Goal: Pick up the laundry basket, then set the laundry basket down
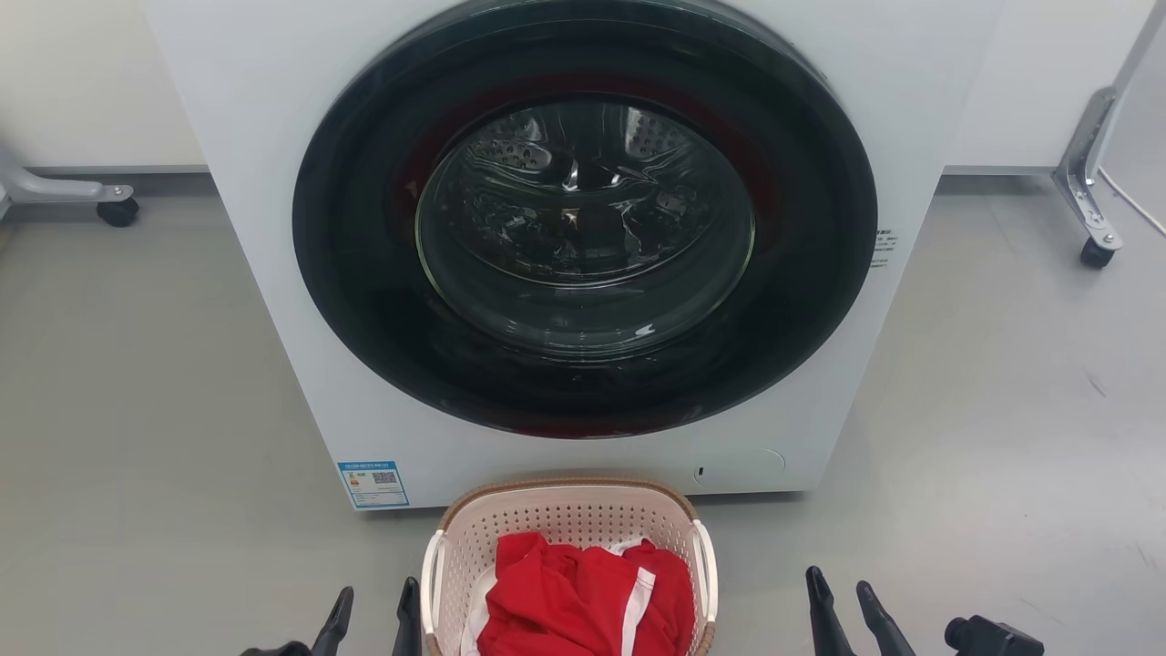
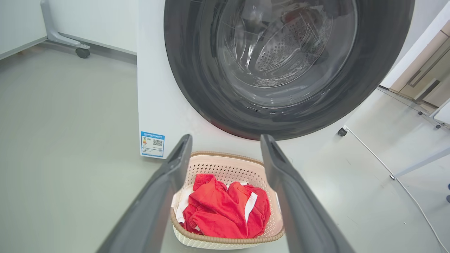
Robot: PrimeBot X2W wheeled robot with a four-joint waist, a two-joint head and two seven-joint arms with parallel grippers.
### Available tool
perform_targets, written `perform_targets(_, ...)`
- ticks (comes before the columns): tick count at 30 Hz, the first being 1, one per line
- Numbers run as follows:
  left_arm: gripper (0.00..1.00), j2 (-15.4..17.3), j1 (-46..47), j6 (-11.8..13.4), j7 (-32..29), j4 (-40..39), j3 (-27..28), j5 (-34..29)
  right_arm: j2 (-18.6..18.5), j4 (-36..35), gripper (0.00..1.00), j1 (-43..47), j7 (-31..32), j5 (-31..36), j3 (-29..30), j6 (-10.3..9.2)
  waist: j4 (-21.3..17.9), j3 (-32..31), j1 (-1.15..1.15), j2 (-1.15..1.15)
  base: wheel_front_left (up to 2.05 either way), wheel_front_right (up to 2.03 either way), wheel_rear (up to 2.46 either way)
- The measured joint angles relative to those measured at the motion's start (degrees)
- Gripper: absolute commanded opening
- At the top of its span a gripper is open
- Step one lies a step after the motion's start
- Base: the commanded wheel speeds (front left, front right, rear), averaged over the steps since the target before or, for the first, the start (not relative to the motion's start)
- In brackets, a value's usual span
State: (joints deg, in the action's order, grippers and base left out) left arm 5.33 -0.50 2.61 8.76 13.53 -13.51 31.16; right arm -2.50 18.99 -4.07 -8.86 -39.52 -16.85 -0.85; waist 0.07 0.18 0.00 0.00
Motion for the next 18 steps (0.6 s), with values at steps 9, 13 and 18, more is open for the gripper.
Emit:
perform_targets(9, 1.00, 0.05, -0.10, 1.45, 2.01, -0.58, -1.75, -7.34, -0.09, -0.01, 1.00, -0.02, -1.92, 6.64, -2.29, -0.68, -0.06, 0.07, 0.00, 0.00, 0.00, 0.00, 0.00)
perform_targets(13, 1.00, 0.05, -0.53, 2.00, 2.98, -0.88, -2.24, -10.92, -0.14, -0.04, 1.00, -0.03, -2.91, 10.23, -3.48, -1.07, -0.04, 0.14, 0.00, 0.00, 0.00, 0.00, 0.00)
perform_targets(18, 1.00, 0.00, -1.17, 2.68, 4.04, -1.09, -2.61, -14.15, -0.21, -0.13, 1.00, -0.06, -3.91, 13.92, -4.55, -1.26, 0.02, 0.21, 0.00, 0.00, 0.00, 0.00, 0.00)
